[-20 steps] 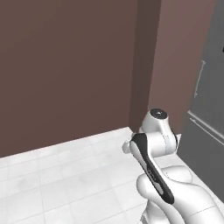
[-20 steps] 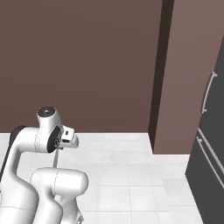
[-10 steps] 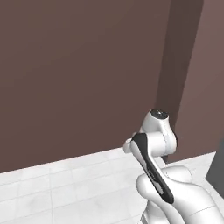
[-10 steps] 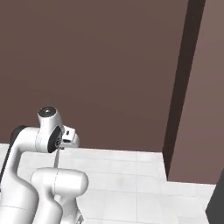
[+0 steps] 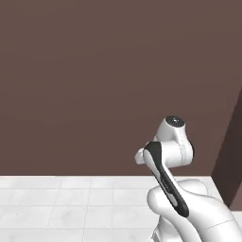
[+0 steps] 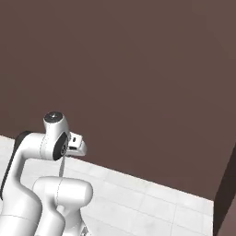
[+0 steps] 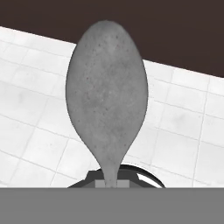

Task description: Take the fork and place it on the left side of the plate. Then take the spoon and place it on the right side of the plate. Make sure they're directly next to the plate.

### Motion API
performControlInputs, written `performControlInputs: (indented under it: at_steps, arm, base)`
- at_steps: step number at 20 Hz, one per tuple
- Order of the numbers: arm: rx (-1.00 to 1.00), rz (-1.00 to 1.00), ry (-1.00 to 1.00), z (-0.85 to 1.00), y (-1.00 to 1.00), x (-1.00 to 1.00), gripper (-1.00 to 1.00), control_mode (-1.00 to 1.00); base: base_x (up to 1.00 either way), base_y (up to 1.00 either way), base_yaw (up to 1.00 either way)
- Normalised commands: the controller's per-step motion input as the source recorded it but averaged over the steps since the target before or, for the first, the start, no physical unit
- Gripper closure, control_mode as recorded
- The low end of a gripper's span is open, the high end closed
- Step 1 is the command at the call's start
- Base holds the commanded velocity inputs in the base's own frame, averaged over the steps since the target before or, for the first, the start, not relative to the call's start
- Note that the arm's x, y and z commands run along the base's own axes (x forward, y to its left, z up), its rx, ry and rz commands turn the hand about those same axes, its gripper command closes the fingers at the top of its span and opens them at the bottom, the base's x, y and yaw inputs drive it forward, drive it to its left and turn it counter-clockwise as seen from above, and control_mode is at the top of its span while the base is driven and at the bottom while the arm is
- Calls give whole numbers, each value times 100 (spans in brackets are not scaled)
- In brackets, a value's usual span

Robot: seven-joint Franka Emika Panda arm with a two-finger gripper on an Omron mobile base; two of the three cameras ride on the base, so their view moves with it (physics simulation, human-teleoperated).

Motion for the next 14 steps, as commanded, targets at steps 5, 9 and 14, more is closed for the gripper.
performControlInputs:
  at_steps: [5, 9, 14]
  arm:
    - [0, 0, 0, 0, 0, 0, 100, 100]
    - [0, 0, 0, 0, 0, 0, 100, 100]
    - [0, 0, 0, 0, 0, 0, 100, 100]
  base:
    - [70, 0, 53]
    - [66, 0, 57]
    - [63, 0, 60]
